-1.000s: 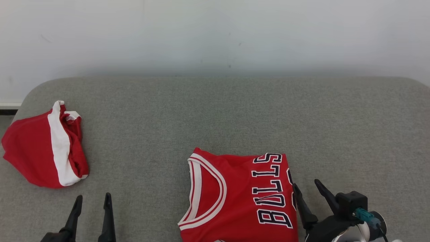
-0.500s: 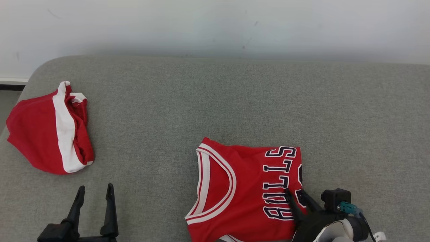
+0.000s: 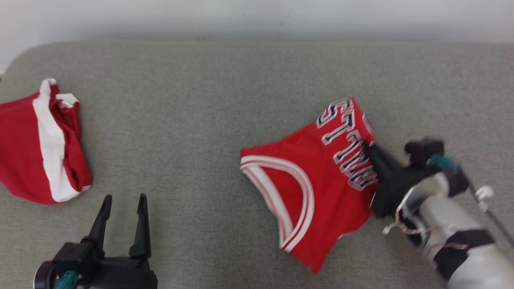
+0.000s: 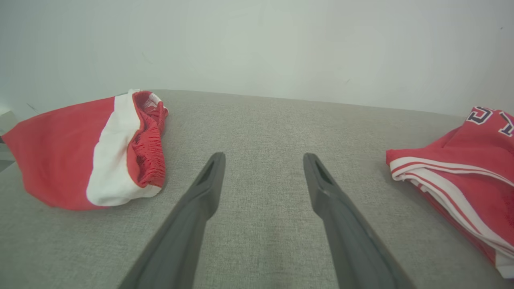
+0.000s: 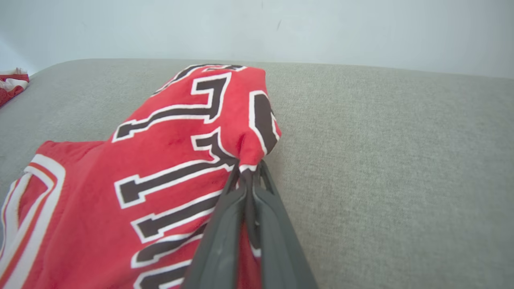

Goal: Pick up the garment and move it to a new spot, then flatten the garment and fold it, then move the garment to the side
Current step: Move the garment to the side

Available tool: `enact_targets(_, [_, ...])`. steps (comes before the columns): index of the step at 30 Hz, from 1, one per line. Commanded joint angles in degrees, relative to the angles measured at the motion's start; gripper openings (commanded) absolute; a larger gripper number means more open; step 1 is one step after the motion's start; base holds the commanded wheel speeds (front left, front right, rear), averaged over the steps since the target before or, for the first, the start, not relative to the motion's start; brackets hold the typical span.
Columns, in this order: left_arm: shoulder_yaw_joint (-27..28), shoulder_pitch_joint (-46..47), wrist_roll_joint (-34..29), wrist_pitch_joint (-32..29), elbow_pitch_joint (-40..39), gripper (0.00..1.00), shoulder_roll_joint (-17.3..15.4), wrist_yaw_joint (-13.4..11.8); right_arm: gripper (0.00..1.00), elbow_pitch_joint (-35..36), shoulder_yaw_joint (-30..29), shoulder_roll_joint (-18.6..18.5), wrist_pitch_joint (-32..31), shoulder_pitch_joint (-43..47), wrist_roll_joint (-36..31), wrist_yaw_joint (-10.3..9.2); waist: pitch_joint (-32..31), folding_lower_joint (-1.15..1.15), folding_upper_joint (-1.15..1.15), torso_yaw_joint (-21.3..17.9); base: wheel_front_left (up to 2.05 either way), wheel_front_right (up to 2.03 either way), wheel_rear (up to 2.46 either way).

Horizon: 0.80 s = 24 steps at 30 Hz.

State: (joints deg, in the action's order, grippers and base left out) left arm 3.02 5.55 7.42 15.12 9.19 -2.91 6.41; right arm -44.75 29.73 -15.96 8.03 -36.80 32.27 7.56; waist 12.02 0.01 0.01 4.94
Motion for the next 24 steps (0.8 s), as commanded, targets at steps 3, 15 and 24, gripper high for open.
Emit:
enact_targets(3, [-0.85,2.25,0.11,0.01,-0.59,1.00,0.00,0.12,0.00,0.69,1.64,-3.76,-1.02,-4.79,0.96,-0.16,5.29,-0.01,-0.01,-1.54,0.00,0.00,0.00])
enact_targets(15, [-1.43,8.63,-2.25,0.01,-7.89,1.00,-0.88,0.66,0.00,5.95,7.66,-22.76,-6.07,-20.25,3.84,-0.16,19.23,-0.01,-0.01,-8.66,0.00,0.00,0.00])
enact_targets(24, [-1.95,9.45,-3.75,0.01,-13.88,1.00,-2.74,0.91,0.00,5.48,7.23,-32.32,-8.28,-26.45,6.27,-0.16,22.99,-0.01,-0.01,-12.45,0.00,0.00,0.00])
